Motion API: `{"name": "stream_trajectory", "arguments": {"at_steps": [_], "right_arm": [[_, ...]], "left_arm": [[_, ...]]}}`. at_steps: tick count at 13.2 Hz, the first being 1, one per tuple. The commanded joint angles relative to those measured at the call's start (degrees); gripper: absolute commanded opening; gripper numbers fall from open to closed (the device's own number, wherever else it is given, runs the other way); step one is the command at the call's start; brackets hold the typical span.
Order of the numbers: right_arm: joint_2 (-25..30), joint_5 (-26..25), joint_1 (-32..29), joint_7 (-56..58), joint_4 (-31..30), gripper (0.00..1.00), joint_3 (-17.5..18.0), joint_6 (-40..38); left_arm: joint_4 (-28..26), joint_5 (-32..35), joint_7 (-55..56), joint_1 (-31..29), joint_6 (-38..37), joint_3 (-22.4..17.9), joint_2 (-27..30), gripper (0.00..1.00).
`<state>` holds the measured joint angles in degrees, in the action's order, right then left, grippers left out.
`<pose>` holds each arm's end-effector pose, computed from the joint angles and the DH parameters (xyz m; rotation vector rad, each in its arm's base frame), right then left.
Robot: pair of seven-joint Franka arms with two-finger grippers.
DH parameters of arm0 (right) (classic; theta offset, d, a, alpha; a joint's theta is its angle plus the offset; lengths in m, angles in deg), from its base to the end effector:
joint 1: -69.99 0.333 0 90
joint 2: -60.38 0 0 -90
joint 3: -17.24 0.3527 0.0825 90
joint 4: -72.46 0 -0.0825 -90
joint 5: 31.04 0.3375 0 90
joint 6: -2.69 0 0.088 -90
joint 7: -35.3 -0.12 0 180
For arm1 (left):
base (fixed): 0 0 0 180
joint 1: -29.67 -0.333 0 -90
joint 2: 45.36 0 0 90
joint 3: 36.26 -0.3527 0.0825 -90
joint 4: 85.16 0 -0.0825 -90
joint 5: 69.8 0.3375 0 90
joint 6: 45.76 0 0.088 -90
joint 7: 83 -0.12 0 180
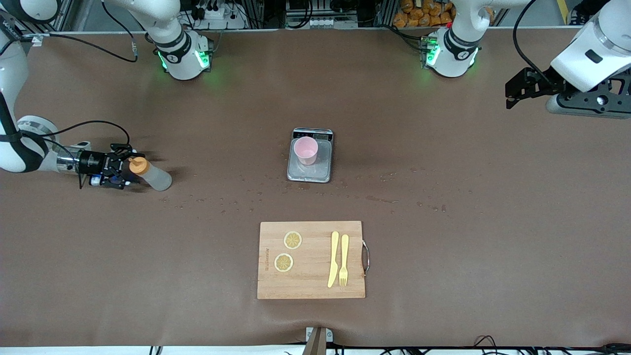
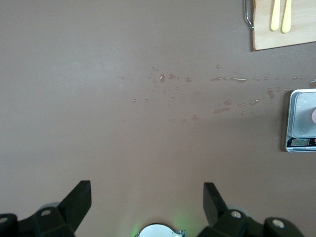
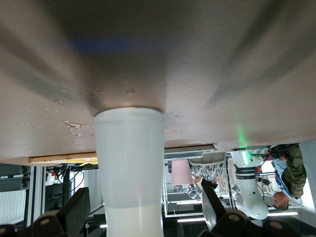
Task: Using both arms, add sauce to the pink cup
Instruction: 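Grasp the white sauce bottle with the right gripper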
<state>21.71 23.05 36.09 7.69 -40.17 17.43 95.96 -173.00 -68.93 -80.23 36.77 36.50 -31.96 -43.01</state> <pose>0.4723 -0.2034 0.1852 -1.3758 1.5267 1.0360 0.4698 -0.0937 0.6728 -3.1068 0.2317 0.0839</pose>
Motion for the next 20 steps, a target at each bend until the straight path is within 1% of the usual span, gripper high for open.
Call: {"name": "stream_trajectory", "arguments": {"at_steps": [1, 4, 9, 10, 12, 13, 14, 15, 17, 20], "right_arm": [[-2.2, 2.3, 1.0, 2.4, 1.1, 1.0, -0.1, 1.5], [-2.3, 5.3, 2.5, 2.7, 0.8, 1.0, -0.1, 2.2], [-2.4, 6.5, 4.1, 2.8, 0.2, 1.0, -0.1, 3.8], [-2.4, 6.9, 4.6, 3.3, 0.1, 0.97, -0.1, 3.8], [-2.3, 7.1, 4.8, 5.8, -0.2, 0.73, -0.1, 3.8], [-2.3, 7.1, 4.7, 6.3, -0.2, 0.65, -0.1, 3.7], [-2.3, 7.1, 4.7, 6.3, -0.2, 0.6, -0.1, 3.6], [-2.3, 7.0, 4.7, 6.3, -0.1, 0.56, -0.1, 3.3], [-2.1, 7.0, 5.1, 5.5, 0.0, 0.54, -0.1, 3.2], [-1.4, 7.0, 6.8, 1.7, 1.0, 0.54, -0.1, 3.2]], "left_arm": [[1.3, 0.6, 1.2, 0.2, -1.1, 0.4, -0.4, 1.0], [1.4, 1.0, 1.2, 0.1, -0.7, 0.4, -0.7, 1.0], [1.3, 0.8, 0.8, -0.1, -0.6, 0.3, -0.7, 1.0], [1.3, 0.9, 0.8, -0.1, -0.6, 0.3, -0.6, 1.0], [1.3, 1.3, 0.8, 0.0, -0.3, 0.4, -0.7, 1.0], [1.3, 1.3, 0.8, 0.0, -0.3, 0.4, -0.6, 1.0], [1.3, 1.2, 0.9, 0.0, -0.3, 0.4, -0.6, 1.0], [1.3, 1.2, 0.9, -0.1, -0.3, 0.2, -0.6, 1.0], [1.3, 1.2, 0.7, -0.1, -0.3, 0.1, -0.6, 1.0], [1.1, 1.0, 0.7, -0.1, 0.4, 0.1, -0.6, 1.0]]}}
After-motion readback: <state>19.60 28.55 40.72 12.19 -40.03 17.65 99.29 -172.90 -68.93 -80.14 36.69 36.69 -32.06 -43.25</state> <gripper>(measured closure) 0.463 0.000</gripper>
